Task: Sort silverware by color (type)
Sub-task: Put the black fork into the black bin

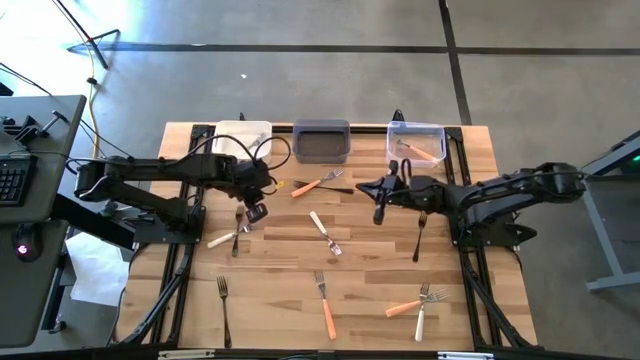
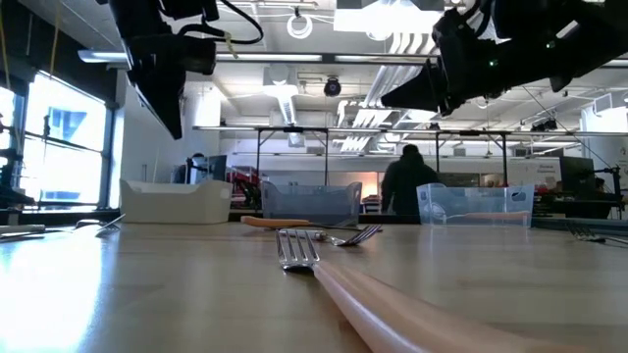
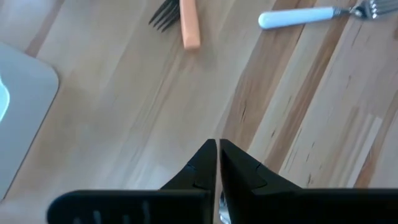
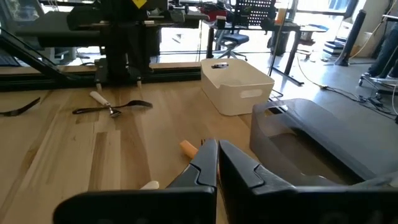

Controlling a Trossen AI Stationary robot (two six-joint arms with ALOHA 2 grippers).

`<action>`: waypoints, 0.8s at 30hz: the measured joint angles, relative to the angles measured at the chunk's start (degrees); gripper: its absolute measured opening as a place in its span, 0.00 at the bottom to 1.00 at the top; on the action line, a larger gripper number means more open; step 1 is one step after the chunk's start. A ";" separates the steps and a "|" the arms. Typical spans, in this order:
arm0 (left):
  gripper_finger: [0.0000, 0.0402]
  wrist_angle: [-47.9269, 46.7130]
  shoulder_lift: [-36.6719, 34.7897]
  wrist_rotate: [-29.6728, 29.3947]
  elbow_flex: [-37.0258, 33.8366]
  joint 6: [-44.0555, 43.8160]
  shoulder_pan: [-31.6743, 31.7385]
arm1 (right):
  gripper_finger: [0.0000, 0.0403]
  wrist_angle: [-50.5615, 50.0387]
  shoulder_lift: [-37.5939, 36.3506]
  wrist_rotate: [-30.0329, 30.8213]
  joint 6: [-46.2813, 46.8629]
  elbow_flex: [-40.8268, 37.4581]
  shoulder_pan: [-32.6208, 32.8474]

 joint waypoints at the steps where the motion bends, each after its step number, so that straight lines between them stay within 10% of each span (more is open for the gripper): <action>1: 0.06 -0.68 0.01 0.00 0.25 -0.02 0.00 | 0.00 1.28 0.75 0.00 -0.04 0.00 0.00; 24: 0.28 -24.29 0.01 0.31 6.76 -8.56 0.07 | 0.00 7.02 2.98 -5.03 -3.43 0.00 -4.02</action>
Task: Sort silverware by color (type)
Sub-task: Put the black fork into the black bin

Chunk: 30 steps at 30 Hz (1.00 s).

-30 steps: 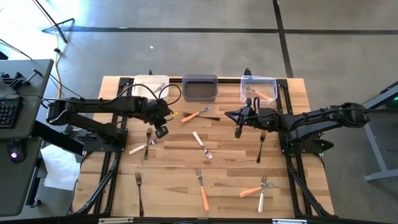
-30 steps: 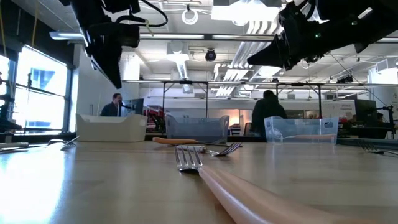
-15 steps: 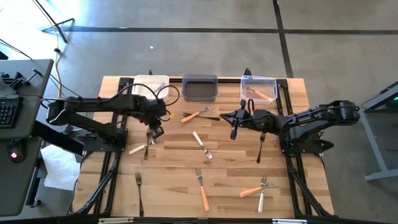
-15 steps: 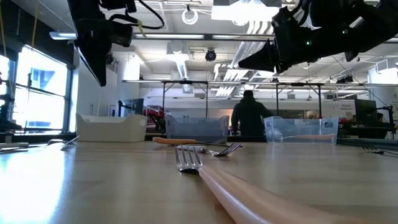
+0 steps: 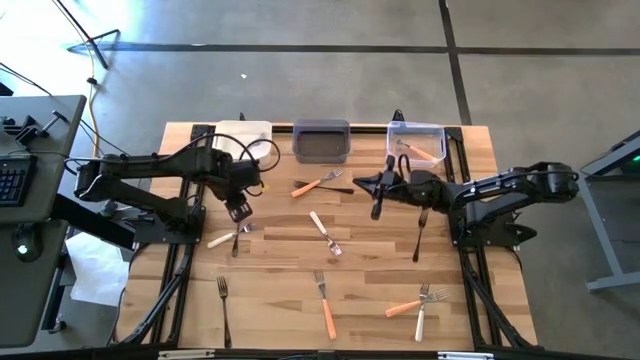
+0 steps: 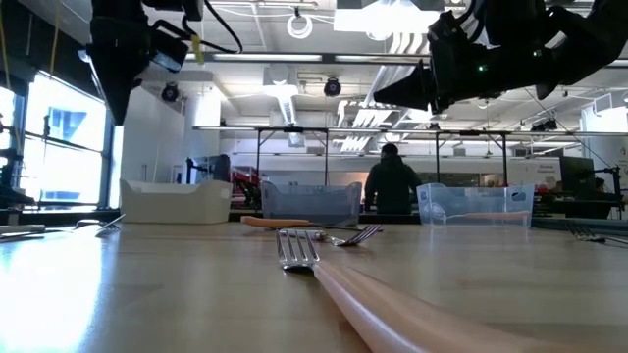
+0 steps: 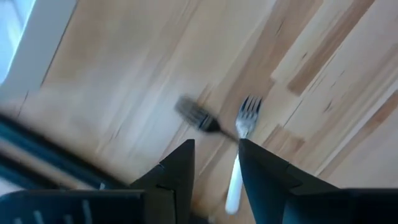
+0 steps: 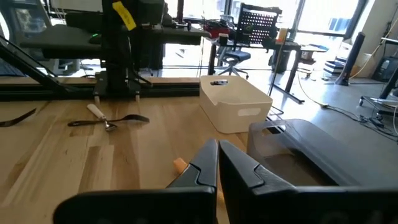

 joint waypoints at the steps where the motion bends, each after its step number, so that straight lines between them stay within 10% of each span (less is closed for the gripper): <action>1: 0.27 -1.02 0.00 0.00 0.00 -0.55 0.00 | 0.00 0.00 0.00 -0.02 0.00 0.00 -0.18; 15: 0.20 -0.51 -6.38 3.82 -10.31 -11.97 0.04 | 0.00 -0.04 0.00 -0.13 0.31 0.00 -0.26; 30: 0.47 7.59 -7.96 8.50 -15.74 -23.00 -1.02 | 0.00 -0.11 0.00 -0.87 1.33 0.00 -0.22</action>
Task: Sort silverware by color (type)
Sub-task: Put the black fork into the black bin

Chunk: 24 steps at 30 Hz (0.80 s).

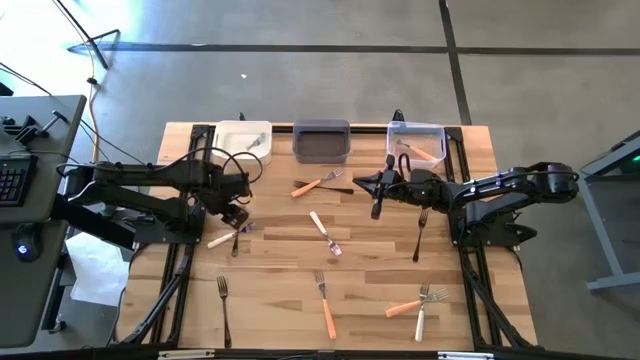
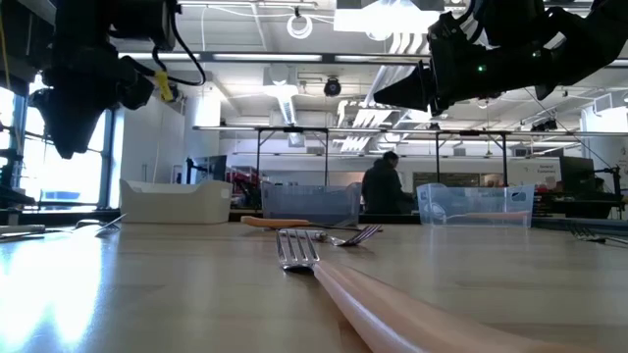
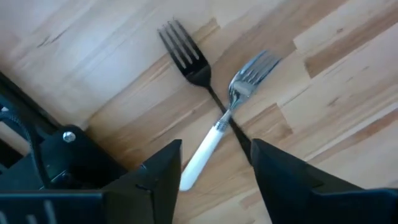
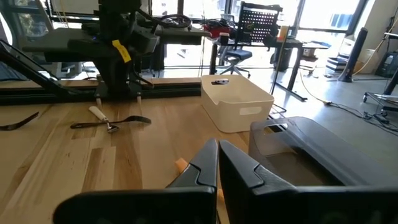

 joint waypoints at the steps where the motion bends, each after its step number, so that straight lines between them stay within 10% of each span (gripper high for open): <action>1: 0.48 -0.04 0.00 -0.53 0.00 -0.61 -0.23 | 0.00 0.00 0.00 0.00 0.00 0.00 0.00; 24: 0.58 10.04 7.40 2.17 -5.77 -6.99 -3.17 | 0.00 0.00 -0.02 -0.76 0.61 0.00 0.00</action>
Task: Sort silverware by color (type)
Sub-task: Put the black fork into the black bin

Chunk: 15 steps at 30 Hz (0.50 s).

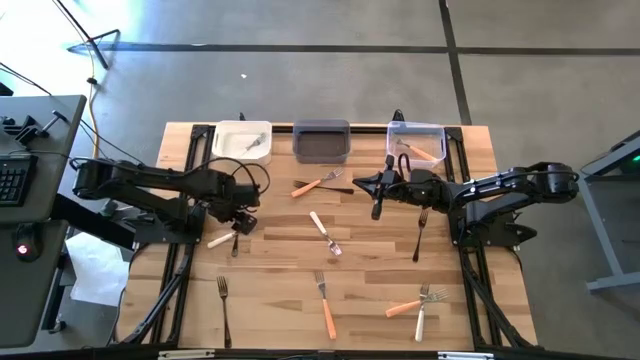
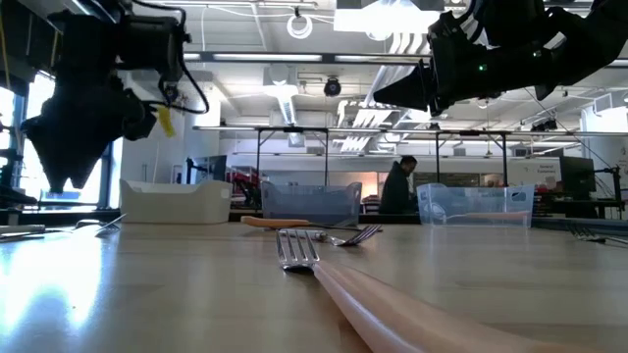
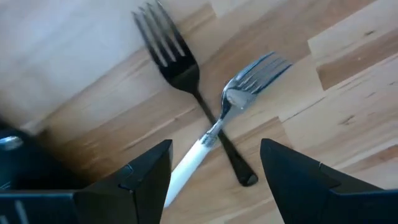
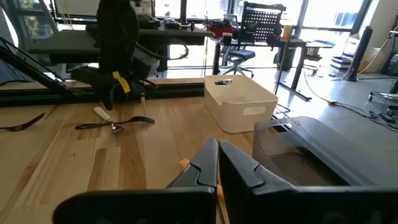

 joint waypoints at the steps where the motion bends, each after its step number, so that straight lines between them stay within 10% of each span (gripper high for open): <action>1: 0.58 0.73 -0.01 0.00 -1.03 0.02 0.00 | 0.00 0.00 0.00 0.00 0.02 0.00 0.00; 15: 0.57 6.62 -0.08 -3.57 -4.00 1.68 1.62 | 0.00 0.04 0.00 -0.24 0.61 0.02 0.00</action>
